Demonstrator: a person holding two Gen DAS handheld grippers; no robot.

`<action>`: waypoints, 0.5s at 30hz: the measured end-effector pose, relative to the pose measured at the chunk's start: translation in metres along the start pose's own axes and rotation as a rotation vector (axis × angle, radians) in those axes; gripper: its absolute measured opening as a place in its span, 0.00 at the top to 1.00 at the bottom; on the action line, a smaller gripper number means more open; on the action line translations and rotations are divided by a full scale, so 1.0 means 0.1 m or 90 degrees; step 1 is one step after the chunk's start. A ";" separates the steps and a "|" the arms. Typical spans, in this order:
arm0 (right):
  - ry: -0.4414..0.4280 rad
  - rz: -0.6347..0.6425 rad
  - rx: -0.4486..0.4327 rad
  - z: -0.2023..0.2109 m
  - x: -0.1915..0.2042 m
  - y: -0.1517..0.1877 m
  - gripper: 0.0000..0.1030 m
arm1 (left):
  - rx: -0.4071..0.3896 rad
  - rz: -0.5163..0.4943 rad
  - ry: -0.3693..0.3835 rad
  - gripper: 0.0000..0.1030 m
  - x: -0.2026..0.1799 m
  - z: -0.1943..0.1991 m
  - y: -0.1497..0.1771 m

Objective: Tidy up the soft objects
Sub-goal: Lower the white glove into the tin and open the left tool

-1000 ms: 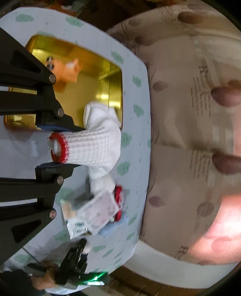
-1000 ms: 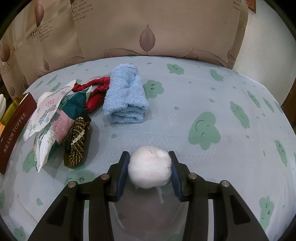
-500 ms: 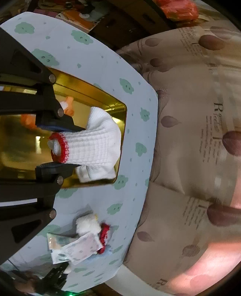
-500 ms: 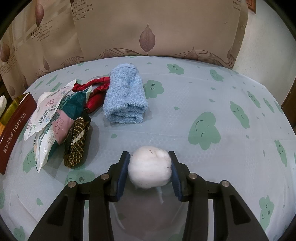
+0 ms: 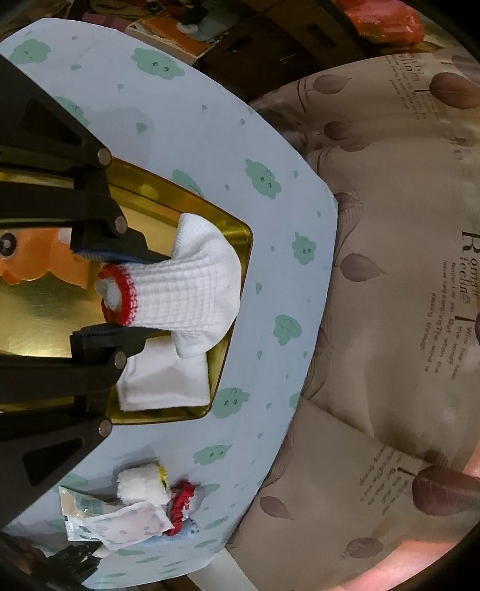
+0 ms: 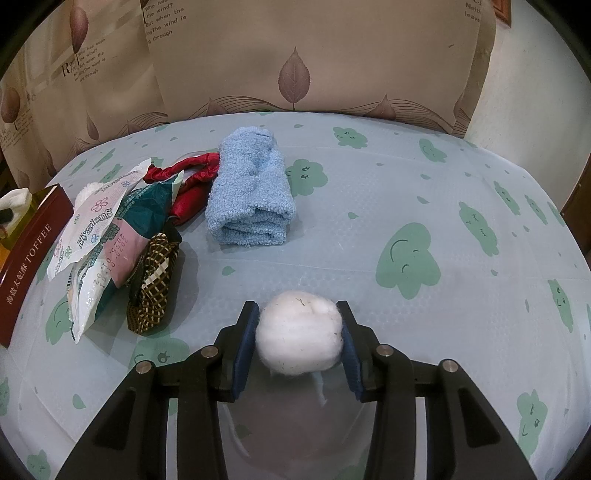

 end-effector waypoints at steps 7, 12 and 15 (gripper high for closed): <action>0.000 0.000 0.000 0.00 0.00 0.00 0.60 | 0.025 -0.005 -0.023 0.72 0.02 -0.19 -0.01; 0.000 0.000 0.000 0.00 0.00 0.00 0.60 | 0.039 -0.009 -0.037 0.67 0.02 -0.29 0.02; 0.000 0.000 0.000 0.00 -0.01 0.00 0.60 | 0.051 -0.011 -0.054 0.65 0.03 -0.33 0.06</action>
Point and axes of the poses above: each gripper's, at about its wrist camera, not at the fingertips, and z roughly against the way its jaws point, x to its left, y to its underside, the point moved 5 cm from there along -z, roughly the way its jaws point
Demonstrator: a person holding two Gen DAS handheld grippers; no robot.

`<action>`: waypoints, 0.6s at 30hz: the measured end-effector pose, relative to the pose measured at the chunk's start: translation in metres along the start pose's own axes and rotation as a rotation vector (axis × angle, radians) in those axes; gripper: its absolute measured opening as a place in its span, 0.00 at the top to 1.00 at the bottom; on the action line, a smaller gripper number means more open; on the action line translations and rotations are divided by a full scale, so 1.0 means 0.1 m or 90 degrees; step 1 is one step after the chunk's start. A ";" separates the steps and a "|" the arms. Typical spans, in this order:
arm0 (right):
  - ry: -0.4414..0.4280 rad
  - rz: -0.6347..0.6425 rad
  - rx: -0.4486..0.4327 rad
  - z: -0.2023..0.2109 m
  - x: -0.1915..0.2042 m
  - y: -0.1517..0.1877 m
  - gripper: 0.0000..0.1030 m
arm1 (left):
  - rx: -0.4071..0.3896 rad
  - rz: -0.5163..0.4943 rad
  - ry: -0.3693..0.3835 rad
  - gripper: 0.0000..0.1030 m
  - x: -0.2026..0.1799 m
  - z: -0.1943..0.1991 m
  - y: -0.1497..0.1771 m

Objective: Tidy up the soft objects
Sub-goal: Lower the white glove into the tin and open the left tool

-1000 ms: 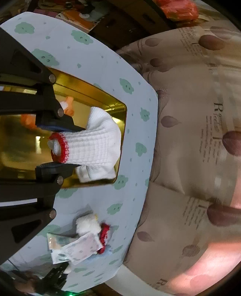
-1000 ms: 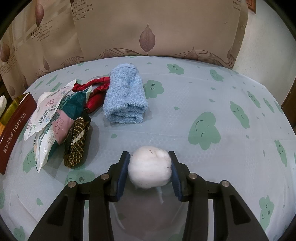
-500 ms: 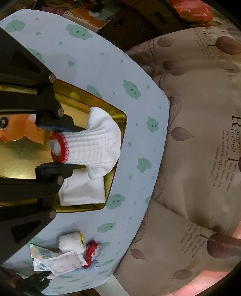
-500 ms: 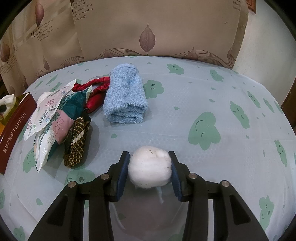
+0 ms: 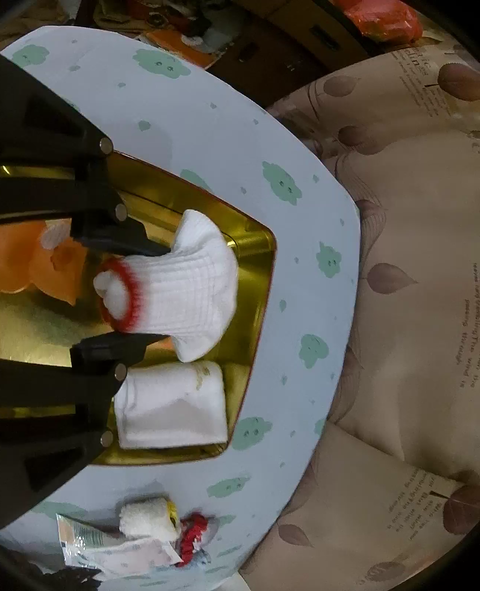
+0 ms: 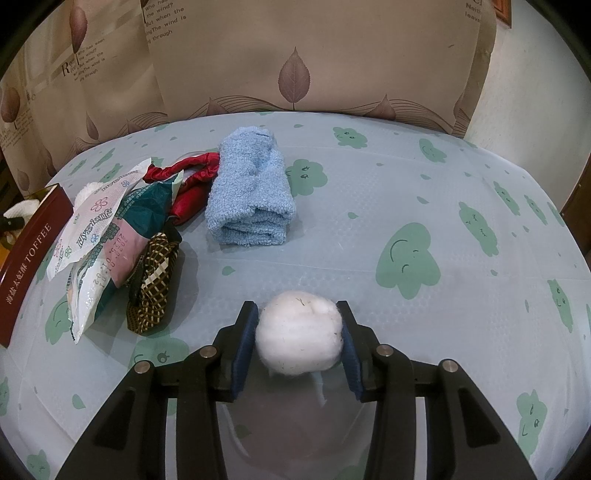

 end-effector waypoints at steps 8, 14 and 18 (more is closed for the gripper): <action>0.001 0.000 0.000 0.00 0.00 0.00 0.60 | -0.004 0.006 0.003 0.45 0.06 0.07 0.03; 0.001 0.000 0.000 0.00 0.00 0.00 0.60 | -0.031 -0.014 -0.001 0.45 0.00 0.32 0.08; 0.001 0.001 0.000 0.01 0.00 0.00 0.60 | -0.073 -0.049 -0.025 0.45 -0.06 0.58 0.22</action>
Point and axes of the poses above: each gripper's, at about its wrist camera, not at the fingertips, and z roughly against the way its jaws point, x to its left, y to its underside, the point moved 5 cm from there along -z, roughly the way its jaws point
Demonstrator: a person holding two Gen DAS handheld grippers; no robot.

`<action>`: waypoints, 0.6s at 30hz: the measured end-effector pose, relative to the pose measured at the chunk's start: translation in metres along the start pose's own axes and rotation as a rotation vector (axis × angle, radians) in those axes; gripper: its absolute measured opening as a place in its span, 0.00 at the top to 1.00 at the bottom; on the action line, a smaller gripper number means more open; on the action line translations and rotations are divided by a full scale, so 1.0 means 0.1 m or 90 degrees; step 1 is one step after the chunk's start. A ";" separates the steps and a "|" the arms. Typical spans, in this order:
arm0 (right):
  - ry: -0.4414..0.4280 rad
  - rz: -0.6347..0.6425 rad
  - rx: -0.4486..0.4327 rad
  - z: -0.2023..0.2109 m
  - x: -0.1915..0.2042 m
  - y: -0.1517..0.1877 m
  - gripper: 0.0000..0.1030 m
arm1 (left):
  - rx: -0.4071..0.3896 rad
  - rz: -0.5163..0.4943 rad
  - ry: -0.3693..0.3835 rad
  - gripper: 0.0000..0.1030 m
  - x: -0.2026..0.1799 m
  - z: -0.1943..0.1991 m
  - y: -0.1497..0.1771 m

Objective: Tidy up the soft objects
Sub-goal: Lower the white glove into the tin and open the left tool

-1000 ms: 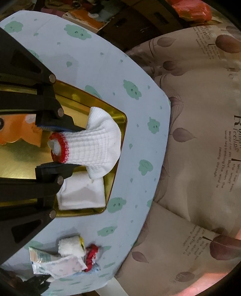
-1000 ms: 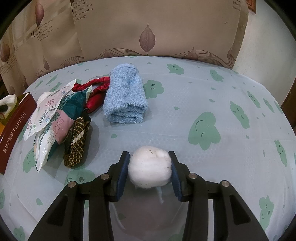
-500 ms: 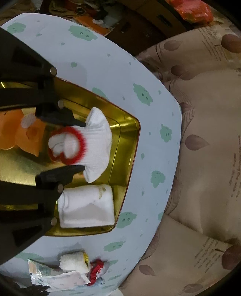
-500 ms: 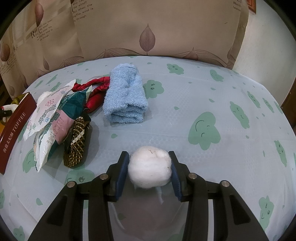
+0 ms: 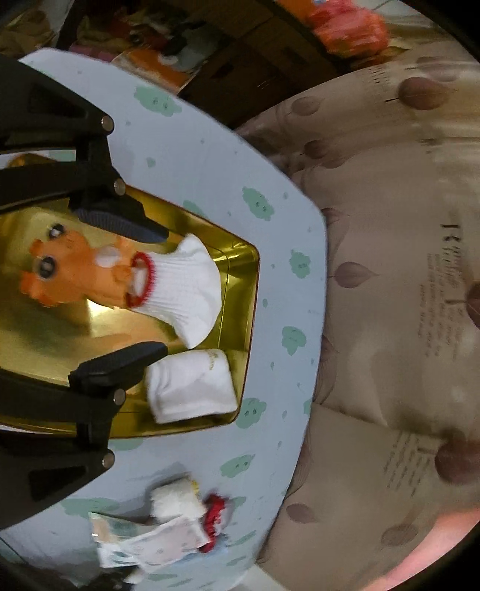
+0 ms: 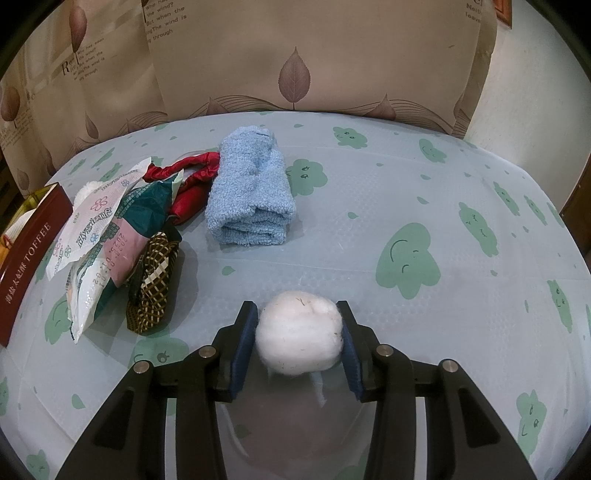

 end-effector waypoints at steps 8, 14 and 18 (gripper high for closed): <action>0.000 0.000 0.000 0.00 0.00 0.00 0.60 | -0.063 -0.050 -0.030 0.45 -0.02 0.45 0.38; -0.003 0.000 0.000 0.02 -0.02 0.01 0.55 | -0.090 -0.024 -0.030 0.45 0.14 0.58 0.59; 0.005 0.004 0.001 0.03 -0.02 0.02 0.53 | -0.093 -0.022 -0.026 0.45 0.20 0.58 0.65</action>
Point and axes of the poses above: each gripper's, at about its wrist camera, not at the fingertips, and z roughly against the way its jaws point, x to its left, y to its underside, the point moved 5 cm from there along -z, roughly the way its jaws point
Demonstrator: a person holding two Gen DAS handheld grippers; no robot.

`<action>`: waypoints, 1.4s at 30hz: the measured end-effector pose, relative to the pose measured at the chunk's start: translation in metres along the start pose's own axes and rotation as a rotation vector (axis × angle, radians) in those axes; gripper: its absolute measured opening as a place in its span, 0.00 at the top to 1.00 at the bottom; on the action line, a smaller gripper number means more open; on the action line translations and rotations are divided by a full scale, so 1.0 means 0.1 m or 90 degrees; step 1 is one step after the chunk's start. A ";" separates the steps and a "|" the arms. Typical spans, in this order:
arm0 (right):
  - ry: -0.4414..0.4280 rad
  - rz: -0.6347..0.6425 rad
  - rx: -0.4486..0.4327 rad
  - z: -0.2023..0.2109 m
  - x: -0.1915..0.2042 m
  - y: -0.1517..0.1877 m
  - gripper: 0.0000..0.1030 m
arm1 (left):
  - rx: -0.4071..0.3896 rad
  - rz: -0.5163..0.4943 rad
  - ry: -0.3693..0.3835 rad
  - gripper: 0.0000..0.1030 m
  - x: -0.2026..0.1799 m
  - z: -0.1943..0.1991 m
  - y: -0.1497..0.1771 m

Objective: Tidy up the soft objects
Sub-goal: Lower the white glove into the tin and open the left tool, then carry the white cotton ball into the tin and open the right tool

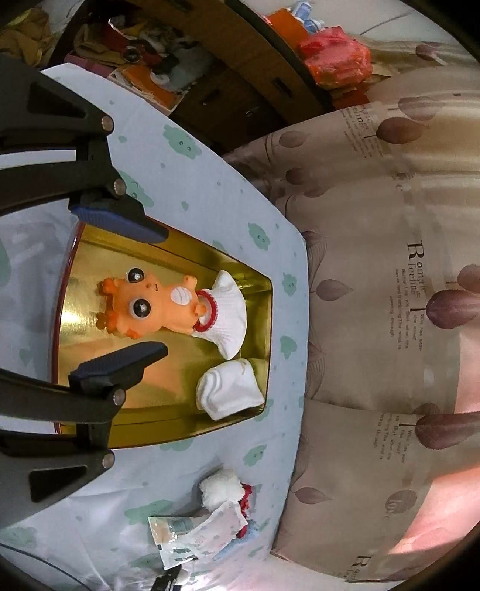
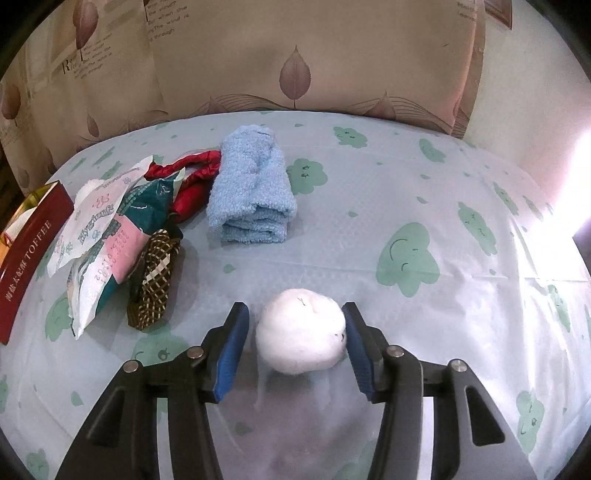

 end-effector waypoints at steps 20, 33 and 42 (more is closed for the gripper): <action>0.047 0.011 -0.030 0.27 0.06 -0.01 0.74 | 0.018 0.047 0.017 0.45 0.10 -0.05 0.07; -0.045 0.083 -0.085 0.80 0.86 -0.39 0.74 | 0.026 0.106 0.008 0.45 0.33 -0.07 0.04; -0.183 0.206 -0.053 0.80 2.13 -0.28 0.74 | 0.019 0.126 -0.013 0.45 0.52 -0.06 0.00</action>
Point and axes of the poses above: each gripper's, at about its wrist camera, not at the fingertips, and z roughly against the way its jaws point, x to its left, y to its underside, the point moved 5 cm from there along -z, roughly the way its jaws point
